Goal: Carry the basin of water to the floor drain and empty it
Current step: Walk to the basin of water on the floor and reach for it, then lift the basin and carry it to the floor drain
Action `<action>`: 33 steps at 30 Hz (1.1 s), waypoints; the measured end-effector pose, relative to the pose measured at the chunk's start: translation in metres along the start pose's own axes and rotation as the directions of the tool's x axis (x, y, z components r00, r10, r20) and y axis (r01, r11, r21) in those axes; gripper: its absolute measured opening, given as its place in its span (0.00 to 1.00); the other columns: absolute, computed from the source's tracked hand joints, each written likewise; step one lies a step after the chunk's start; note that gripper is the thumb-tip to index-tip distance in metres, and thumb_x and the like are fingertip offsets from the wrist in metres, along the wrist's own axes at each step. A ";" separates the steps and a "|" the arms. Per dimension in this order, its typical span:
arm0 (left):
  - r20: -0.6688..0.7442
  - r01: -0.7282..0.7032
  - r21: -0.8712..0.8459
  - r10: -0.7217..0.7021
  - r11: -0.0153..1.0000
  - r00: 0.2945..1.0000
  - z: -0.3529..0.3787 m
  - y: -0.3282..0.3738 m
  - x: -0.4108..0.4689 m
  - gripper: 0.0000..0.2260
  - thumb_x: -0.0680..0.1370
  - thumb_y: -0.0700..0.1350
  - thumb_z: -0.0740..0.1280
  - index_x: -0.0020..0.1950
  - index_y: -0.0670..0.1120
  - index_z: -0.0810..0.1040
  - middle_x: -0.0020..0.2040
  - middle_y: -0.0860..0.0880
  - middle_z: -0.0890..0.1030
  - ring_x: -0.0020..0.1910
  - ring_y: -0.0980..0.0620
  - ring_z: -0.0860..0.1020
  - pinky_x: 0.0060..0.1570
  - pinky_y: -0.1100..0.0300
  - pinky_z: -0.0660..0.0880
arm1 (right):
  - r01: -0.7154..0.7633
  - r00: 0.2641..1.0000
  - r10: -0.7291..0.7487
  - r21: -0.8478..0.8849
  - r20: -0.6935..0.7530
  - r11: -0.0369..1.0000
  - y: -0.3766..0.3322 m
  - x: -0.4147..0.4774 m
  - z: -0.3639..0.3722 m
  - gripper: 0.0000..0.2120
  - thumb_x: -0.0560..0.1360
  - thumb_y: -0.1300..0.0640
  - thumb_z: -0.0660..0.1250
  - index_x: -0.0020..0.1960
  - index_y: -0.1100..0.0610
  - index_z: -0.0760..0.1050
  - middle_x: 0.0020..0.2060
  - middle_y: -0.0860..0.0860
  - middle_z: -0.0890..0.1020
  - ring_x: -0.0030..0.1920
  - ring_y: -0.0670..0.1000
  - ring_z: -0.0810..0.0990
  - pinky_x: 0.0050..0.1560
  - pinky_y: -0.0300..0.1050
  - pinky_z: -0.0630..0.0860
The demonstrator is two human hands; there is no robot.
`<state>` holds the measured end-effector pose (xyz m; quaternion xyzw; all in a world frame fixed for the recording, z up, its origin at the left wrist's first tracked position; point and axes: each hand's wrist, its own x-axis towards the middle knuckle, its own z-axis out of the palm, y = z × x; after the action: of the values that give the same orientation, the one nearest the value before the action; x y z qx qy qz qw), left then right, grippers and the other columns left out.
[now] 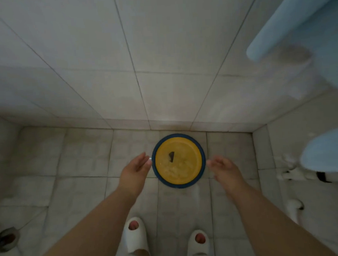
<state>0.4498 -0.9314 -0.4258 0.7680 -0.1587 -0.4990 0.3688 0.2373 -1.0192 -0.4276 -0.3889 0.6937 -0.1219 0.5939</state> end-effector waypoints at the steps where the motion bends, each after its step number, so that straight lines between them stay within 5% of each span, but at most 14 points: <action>1: -0.001 0.004 0.003 -0.004 1.000 1.000 0.003 -0.012 0.014 0.21 0.77 0.45 0.64 0.70 0.45 0.67 0.67 0.47 0.75 0.59 0.56 0.72 0.60 0.63 0.65 | -0.002 1.000 0.002 -0.009 0.004 1.000 0.009 0.014 0.005 0.23 0.75 0.55 0.67 0.68 0.58 0.69 0.52 0.48 0.75 0.53 0.47 0.74 0.58 0.42 0.70; 8: -0.044 0.050 0.070 -0.047 0.996 0.998 0.037 -0.113 0.144 0.22 0.76 0.46 0.65 0.70 0.47 0.67 0.67 0.47 0.74 0.63 0.52 0.73 0.60 0.62 0.64 | -0.018 0.998 0.014 -0.074 -0.060 0.997 0.096 0.156 0.031 0.26 0.74 0.54 0.67 0.70 0.58 0.66 0.66 0.53 0.73 0.59 0.49 0.72 0.56 0.42 0.68; 15: -0.090 0.115 0.244 -0.096 0.963 0.991 0.072 -0.191 0.252 0.26 0.76 0.46 0.65 0.73 0.44 0.62 0.72 0.43 0.68 0.70 0.45 0.68 0.68 0.53 0.63 | -0.021 0.991 0.006 -0.111 -0.136 0.994 0.166 0.269 0.040 0.29 0.75 0.52 0.66 0.73 0.58 0.62 0.71 0.55 0.67 0.69 0.55 0.68 0.67 0.48 0.65; 19: -0.041 0.153 0.371 -0.149 0.916 0.988 0.085 -0.217 0.288 0.27 0.77 0.46 0.64 0.73 0.42 0.60 0.71 0.41 0.69 0.68 0.42 0.69 0.68 0.50 0.66 | -0.042 0.995 0.025 -0.184 -0.095 0.982 0.192 0.305 0.050 0.15 0.77 0.58 0.61 0.60 0.65 0.74 0.58 0.65 0.78 0.57 0.64 0.77 0.61 0.58 0.72; 22: -0.008 0.146 0.402 -0.156 0.904 0.988 0.090 -0.232 0.301 0.20 0.76 0.44 0.65 0.67 0.41 0.70 0.61 0.39 0.78 0.58 0.39 0.76 0.60 0.45 0.73 | -0.061 0.995 0.046 -0.171 -0.092 0.983 0.209 0.320 0.056 0.09 0.77 0.61 0.60 0.42 0.53 0.77 0.48 0.60 0.82 0.49 0.61 0.80 0.57 0.60 0.76; 29: -0.078 0.241 0.243 -0.229 0.940 0.970 0.088 -0.238 0.303 0.16 0.74 0.37 0.67 0.61 0.39 0.75 0.53 0.36 0.81 0.52 0.36 0.79 0.53 0.41 0.77 | -0.146 0.983 0.154 0.090 -0.102 0.985 0.212 0.327 0.063 0.11 0.75 0.70 0.59 0.53 0.60 0.75 0.41 0.56 0.80 0.44 0.59 0.79 0.47 0.54 0.78; 33: -0.093 0.277 0.201 -0.263 0.940 0.960 0.085 -0.235 0.299 0.16 0.74 0.36 0.67 0.61 0.38 0.76 0.52 0.36 0.81 0.50 0.37 0.79 0.53 0.42 0.77 | -0.194 0.970 0.216 0.179 -0.112 0.965 0.214 0.324 0.068 0.14 0.75 0.69 0.60 0.60 0.64 0.74 0.48 0.60 0.80 0.49 0.61 0.79 0.51 0.55 0.78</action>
<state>0.4805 -0.9894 -0.8097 0.8331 -0.0922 -0.4999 0.2179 0.2177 -1.0786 -0.8170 -0.2552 0.7548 -0.1424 0.5873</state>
